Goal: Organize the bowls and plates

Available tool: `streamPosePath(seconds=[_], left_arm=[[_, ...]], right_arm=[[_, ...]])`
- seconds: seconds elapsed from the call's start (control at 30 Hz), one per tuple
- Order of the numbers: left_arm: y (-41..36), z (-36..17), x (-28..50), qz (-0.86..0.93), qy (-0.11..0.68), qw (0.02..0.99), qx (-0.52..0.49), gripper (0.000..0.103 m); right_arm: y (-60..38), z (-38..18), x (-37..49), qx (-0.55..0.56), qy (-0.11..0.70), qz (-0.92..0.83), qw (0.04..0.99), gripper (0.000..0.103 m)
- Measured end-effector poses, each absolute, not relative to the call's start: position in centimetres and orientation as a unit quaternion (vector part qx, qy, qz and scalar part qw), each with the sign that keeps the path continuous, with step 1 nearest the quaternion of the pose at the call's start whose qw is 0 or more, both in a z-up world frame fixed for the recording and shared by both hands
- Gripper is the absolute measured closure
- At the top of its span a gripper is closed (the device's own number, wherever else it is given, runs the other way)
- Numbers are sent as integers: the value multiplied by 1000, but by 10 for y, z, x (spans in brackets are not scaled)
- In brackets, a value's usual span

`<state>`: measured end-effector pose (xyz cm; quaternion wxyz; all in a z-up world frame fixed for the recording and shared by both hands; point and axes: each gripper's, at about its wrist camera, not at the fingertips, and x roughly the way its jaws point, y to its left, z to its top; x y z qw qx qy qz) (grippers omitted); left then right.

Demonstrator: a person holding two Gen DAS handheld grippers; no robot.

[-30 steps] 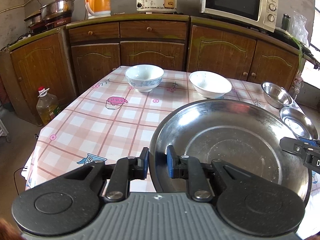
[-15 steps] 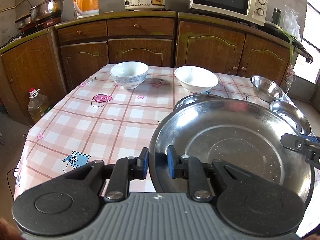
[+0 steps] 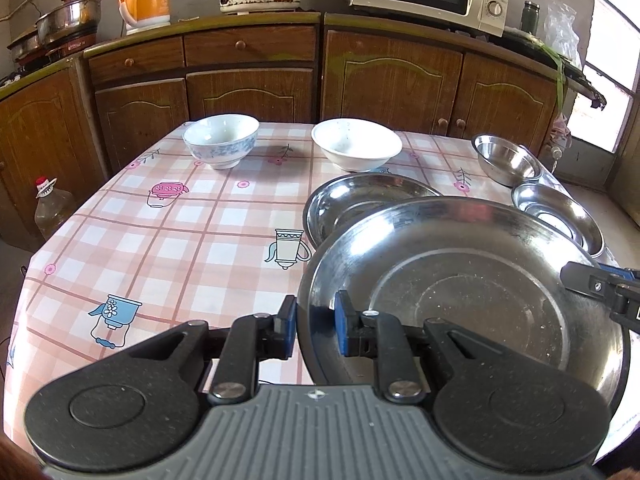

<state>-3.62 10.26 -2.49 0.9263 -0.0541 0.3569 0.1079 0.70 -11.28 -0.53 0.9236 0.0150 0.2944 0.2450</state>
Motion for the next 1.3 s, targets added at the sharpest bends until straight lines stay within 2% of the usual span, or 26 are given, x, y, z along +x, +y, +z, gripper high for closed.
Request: streamPosePath(seconds=[1.3], left_arm=[[25, -70, -24, 41, 404, 914, -14, 83]], right_arm=[[-198, -60, -2, 34, 349, 166, 922, 82]])
